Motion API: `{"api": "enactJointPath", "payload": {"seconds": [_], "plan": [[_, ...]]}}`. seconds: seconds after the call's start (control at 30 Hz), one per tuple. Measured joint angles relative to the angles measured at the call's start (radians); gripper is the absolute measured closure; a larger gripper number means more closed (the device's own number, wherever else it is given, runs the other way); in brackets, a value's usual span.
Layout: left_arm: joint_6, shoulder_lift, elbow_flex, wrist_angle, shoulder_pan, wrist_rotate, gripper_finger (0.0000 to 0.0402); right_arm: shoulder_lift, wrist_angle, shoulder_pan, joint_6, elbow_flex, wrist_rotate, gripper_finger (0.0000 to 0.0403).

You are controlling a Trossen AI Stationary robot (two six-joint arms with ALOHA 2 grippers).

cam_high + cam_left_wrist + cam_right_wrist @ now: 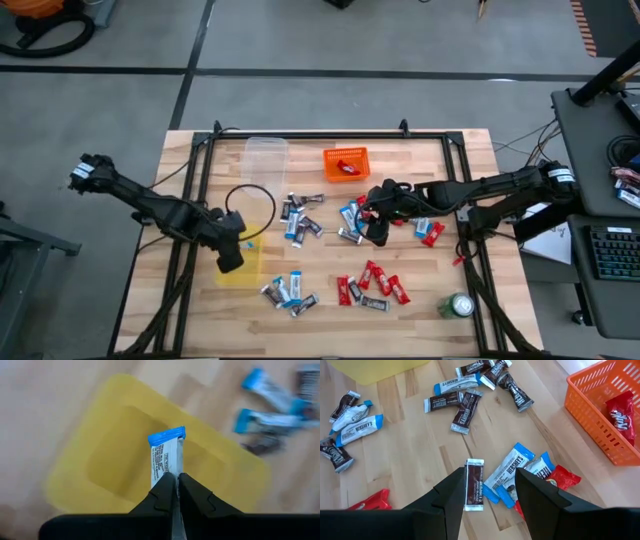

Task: Sort candy
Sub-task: Put the middle left white candy into the yellow bin, then put the center brown candy into the transparent bin

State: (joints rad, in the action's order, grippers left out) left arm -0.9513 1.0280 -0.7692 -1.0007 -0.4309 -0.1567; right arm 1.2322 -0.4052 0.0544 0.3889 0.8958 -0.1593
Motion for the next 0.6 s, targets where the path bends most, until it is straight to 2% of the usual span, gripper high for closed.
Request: {"api": "enactJointPath", "payload": {"seconds": [0.13,0.43,0.6], "plan": [[0.002,0.044,0.0,-0.043,0.001,-0.04,0.0387,0.0,0.0,0.0,0.0,0.0,0.0,0.0241],[0.021,0.108,0.0,-0.047,0.0,-0.043,0.0315,0.0,-0.001,0.0,0.005,0.0,0.0,0.0241],[0.065,0.122,0.0,-0.035,0.0,-0.043,0.0293,0.0,-0.001,0.0,0.088,0.0,0.001,0.0241]]}}
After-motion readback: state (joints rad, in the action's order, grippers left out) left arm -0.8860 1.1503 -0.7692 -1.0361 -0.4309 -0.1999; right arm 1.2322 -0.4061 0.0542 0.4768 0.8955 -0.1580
